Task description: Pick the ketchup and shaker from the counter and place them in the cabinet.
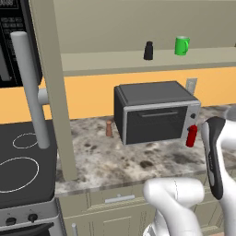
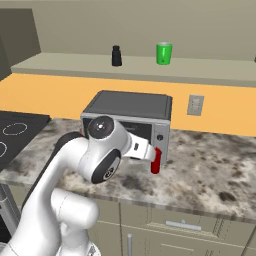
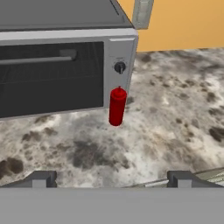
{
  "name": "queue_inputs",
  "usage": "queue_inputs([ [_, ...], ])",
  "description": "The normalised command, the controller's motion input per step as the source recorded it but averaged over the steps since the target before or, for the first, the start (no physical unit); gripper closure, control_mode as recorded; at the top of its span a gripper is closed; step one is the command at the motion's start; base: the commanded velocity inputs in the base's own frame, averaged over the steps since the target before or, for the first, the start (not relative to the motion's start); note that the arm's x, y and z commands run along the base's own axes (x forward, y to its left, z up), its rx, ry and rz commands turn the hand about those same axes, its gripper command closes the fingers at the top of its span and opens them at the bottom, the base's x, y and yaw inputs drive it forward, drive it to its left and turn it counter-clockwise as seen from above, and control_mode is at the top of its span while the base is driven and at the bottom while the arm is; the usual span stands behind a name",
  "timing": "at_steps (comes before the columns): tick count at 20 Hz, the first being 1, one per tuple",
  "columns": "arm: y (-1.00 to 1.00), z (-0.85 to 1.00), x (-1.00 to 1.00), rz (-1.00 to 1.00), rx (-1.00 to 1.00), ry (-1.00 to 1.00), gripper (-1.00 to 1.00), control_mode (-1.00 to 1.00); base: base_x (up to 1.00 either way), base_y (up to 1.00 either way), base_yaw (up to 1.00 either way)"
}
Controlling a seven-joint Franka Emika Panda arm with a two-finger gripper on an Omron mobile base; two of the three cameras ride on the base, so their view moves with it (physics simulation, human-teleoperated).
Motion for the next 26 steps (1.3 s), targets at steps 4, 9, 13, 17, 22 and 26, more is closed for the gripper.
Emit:
queue_inputs([
  [4,-0.01,-0.14,0.06,0.0,0.0,0.02,-1.0,-1.0,0.0,0.0,0.0],
  [9,0.0,-0.27,0.06,0.01,0.0,-0.01,-1.0,-1.0,0.0,0.0,0.0],
  [13,0.0,-0.25,0.13,0.0,0.01,-0.03,-1.0,-1.0,0.0,0.0,0.0],
  [17,-0.01,-0.17,0.26,0.0,0.0,-0.02,-1.0,-1.0,0.0,0.0,0.0],
  [22,-0.1,-0.18,0.28,0.0,0.01,0.0,-1.0,-1.0,0.0,0.0,0.0],
  [26,-0.34,-0.18,0.23,0.0,0.04,0.0,-1.0,-1.0,0.0,0.0,0.0],
])
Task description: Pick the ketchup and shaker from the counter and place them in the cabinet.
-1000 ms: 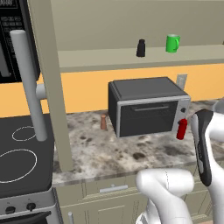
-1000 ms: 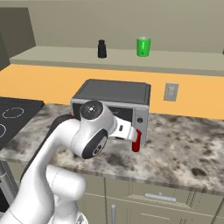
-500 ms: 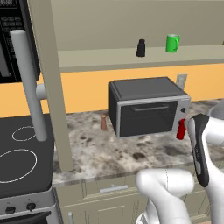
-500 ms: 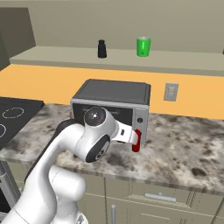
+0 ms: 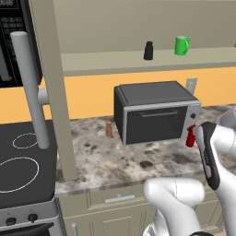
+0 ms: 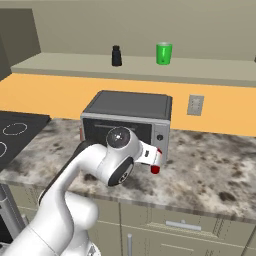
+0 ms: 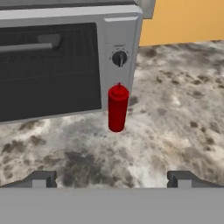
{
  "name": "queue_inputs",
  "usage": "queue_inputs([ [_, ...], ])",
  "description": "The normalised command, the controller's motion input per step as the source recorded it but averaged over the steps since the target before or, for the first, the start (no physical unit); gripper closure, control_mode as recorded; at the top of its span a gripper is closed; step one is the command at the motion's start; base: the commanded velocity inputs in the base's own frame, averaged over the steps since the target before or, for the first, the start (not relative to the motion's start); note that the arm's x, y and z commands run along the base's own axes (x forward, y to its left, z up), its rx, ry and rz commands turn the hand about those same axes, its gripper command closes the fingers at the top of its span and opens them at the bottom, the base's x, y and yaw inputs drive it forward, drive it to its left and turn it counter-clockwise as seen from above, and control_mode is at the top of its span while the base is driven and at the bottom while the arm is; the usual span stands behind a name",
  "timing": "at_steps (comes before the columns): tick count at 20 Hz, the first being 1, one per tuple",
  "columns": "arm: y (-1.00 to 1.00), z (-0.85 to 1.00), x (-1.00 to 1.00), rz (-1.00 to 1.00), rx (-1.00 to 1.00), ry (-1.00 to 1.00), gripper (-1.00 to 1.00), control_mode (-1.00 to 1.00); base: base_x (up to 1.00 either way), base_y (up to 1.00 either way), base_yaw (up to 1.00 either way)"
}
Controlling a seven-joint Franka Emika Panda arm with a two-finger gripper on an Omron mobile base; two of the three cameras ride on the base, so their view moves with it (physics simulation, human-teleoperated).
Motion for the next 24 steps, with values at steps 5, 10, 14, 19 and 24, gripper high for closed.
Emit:
queue_inputs([
  [5,-0.22,-0.13,0.26,0.0,0.03,0.01,-1.0,-1.0,0.0,0.0,0.0],
  [10,-0.01,-0.2,0.29,0.0,0.0,0.04,-1.0,-1.0,0.0,0.0,0.0],
  [14,0.0,-0.24,0.28,0.0,0.0,0.05,-1.0,-1.0,0.0,0.0,0.0],
  [19,-0.02,-0.27,0.26,0.0,0.01,0.04,-1.0,-1.0,0.0,0.0,0.0],
  [24,-0.01,-0.24,0.28,0.0,0.01,0.0,-1.0,-1.0,0.0,0.0,0.0],
])
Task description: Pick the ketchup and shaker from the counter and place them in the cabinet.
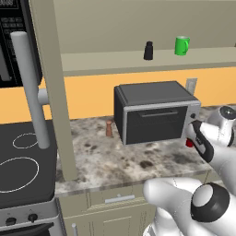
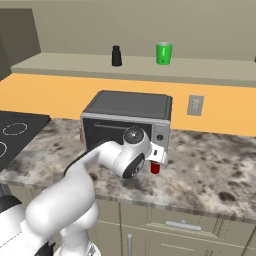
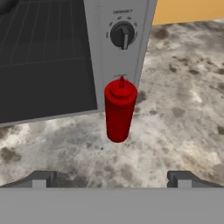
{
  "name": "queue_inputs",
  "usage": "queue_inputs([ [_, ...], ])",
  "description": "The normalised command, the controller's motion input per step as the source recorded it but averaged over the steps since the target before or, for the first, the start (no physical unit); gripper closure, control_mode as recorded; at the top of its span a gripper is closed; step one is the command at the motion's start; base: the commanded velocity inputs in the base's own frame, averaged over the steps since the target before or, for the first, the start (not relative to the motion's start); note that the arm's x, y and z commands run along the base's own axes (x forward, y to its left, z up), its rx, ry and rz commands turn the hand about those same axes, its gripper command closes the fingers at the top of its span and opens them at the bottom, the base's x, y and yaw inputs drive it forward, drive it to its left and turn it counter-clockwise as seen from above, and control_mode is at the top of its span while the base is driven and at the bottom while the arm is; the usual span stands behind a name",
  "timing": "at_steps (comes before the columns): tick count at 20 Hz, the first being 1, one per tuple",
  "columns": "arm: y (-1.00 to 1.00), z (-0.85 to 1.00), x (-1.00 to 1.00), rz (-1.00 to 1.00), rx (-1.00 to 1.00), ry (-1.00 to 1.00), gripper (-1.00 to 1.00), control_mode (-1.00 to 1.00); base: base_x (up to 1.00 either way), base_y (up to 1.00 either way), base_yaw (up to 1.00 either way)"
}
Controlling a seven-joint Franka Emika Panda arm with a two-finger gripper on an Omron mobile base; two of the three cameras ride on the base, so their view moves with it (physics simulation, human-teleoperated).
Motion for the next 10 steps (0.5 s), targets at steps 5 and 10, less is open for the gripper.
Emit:
queue_inputs([
  [5,-0.02,-0.21,0.26,0.0,0.01,0.0,-1.0,-1.0,0.0,0.0,0.0],
  [10,-0.14,-0.17,0.28,0.0,0.02,0.0,-1.0,-1.0,0.0,0.0,0.0],
])
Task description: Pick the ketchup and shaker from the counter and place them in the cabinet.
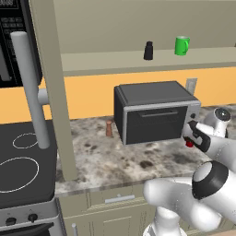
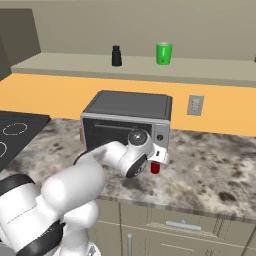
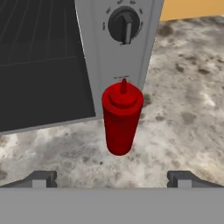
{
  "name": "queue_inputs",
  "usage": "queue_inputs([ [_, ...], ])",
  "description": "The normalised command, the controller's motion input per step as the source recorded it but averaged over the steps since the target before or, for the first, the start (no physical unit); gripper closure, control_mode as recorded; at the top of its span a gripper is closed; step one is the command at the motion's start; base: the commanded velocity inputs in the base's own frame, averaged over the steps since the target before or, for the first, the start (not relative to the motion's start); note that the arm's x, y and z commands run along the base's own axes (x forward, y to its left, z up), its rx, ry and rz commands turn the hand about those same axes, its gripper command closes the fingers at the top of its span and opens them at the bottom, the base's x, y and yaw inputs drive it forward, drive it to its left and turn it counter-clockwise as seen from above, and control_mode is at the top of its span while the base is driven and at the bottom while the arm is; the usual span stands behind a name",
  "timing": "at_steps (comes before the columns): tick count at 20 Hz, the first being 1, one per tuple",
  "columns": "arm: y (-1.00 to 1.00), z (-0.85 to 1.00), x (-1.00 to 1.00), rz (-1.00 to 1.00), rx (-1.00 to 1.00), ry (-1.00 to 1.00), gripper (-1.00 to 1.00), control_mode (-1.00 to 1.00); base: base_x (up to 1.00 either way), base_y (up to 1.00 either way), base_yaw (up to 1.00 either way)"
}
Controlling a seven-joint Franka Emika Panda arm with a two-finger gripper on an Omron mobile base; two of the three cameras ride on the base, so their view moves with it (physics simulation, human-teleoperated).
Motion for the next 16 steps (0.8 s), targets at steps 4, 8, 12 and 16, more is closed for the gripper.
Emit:
queue_inputs([
  [4,-0.22,-0.19,0.34,0.0,0.02,0.0,-1.0,-1.0,0.0,0.0,0.0],
  [8,-0.17,-0.2,0.35,0.0,0.02,0.0,-1.0,-1.0,0.0,0.0,0.0],
  [12,-0.09,-0.17,0.34,0.0,0.01,0.0,-1.0,-1.0,0.0,0.0,0.0],
  [16,-0.06,-0.18,0.34,0.0,0.01,0.0,-1.0,-1.0,0.0,0.0,0.0],
])
